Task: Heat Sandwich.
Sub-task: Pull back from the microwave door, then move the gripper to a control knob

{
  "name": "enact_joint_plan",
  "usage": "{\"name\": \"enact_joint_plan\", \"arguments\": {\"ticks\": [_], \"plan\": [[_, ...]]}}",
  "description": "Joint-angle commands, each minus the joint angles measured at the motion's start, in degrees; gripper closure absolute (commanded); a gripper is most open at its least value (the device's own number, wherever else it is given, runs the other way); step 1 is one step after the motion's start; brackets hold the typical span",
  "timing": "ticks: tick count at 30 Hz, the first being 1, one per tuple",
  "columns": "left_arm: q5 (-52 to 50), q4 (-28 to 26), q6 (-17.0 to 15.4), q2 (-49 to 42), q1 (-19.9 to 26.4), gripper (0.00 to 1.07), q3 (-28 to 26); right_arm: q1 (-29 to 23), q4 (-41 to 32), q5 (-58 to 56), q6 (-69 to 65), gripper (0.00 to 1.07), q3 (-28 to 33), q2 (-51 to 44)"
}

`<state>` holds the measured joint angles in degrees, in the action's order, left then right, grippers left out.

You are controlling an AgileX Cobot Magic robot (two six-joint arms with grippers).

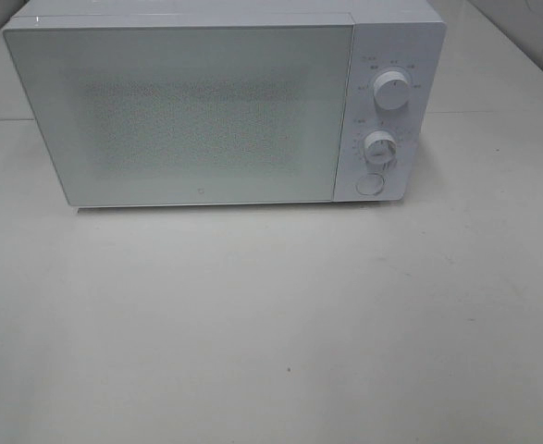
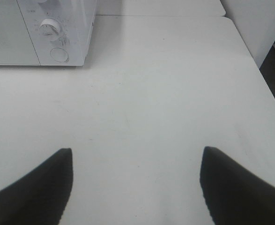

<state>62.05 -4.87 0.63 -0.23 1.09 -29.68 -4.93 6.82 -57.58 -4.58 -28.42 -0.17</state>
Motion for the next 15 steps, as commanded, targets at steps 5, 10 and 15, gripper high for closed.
{"name": "enact_joint_plan", "arguments": {"ticks": [5, 10, 15], "plan": [[-0.69, -0.52, 0.06, -1.32, 0.11, 0.07, 0.06, 0.29, 0.23, 0.46, 0.40, 0.35, 0.06, -1.66], [-0.69, -0.52, 0.06, -1.32, 0.11, 0.07, 0.06, 0.29, 0.23, 0.46, 0.40, 0.35, 0.06, -1.66], [-0.69, -0.52, 0.06, -1.32, 0.11, 0.07, 0.06, 0.29, 0.17, 0.46, 0.46, 0.35, 0.06, -1.66]]}}
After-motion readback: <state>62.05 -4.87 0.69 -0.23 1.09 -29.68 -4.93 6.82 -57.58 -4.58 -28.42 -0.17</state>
